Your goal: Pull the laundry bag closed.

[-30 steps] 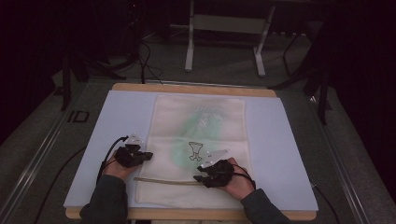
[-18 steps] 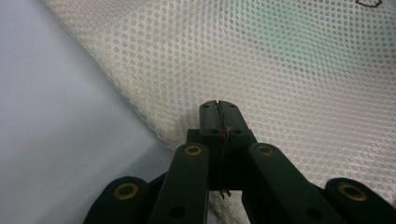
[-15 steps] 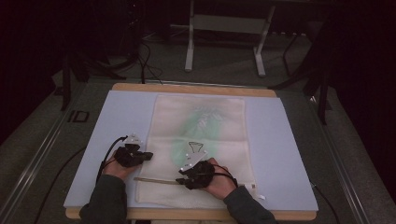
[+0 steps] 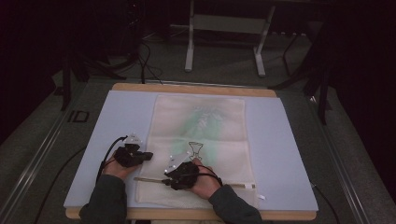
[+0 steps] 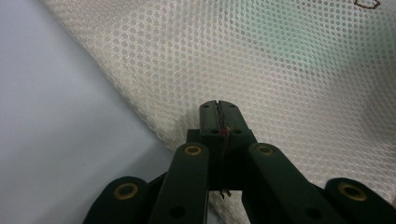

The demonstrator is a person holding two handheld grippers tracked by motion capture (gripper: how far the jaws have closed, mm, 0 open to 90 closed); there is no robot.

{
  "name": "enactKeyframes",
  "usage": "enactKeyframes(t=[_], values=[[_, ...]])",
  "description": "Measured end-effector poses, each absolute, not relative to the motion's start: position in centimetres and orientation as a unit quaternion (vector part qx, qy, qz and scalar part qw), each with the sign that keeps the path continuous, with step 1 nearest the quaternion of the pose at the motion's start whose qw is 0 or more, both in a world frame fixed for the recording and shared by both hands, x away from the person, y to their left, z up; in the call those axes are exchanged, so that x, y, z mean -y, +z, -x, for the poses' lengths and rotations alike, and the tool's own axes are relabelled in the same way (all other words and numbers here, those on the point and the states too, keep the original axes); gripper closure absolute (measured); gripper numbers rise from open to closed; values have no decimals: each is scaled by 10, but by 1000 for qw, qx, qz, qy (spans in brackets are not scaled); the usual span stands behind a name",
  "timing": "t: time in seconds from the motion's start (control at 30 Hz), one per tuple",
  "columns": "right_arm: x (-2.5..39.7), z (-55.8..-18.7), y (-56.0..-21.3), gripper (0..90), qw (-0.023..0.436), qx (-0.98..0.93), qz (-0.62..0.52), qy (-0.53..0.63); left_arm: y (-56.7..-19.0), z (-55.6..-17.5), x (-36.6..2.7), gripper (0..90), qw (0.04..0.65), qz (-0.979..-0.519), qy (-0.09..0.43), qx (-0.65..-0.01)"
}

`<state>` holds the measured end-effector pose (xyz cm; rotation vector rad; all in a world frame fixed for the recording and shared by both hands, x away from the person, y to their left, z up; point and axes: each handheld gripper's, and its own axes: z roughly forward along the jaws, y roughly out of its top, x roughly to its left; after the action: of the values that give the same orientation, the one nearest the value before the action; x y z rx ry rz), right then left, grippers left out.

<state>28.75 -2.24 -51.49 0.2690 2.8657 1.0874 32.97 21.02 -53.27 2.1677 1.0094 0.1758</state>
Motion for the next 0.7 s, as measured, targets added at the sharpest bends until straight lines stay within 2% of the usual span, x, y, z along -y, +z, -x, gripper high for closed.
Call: enactKeyframes(t=[0.33, 0.7], values=[[-6, -287, -518, 799, 34, -928, -74, 363, -533, -330, -211, 892, 365, -841, 65, -393], [-27, -286, -520, 785, 32, -926, -66, 370, -533, -331, -211, 892, 366, -842, 64, -392]])
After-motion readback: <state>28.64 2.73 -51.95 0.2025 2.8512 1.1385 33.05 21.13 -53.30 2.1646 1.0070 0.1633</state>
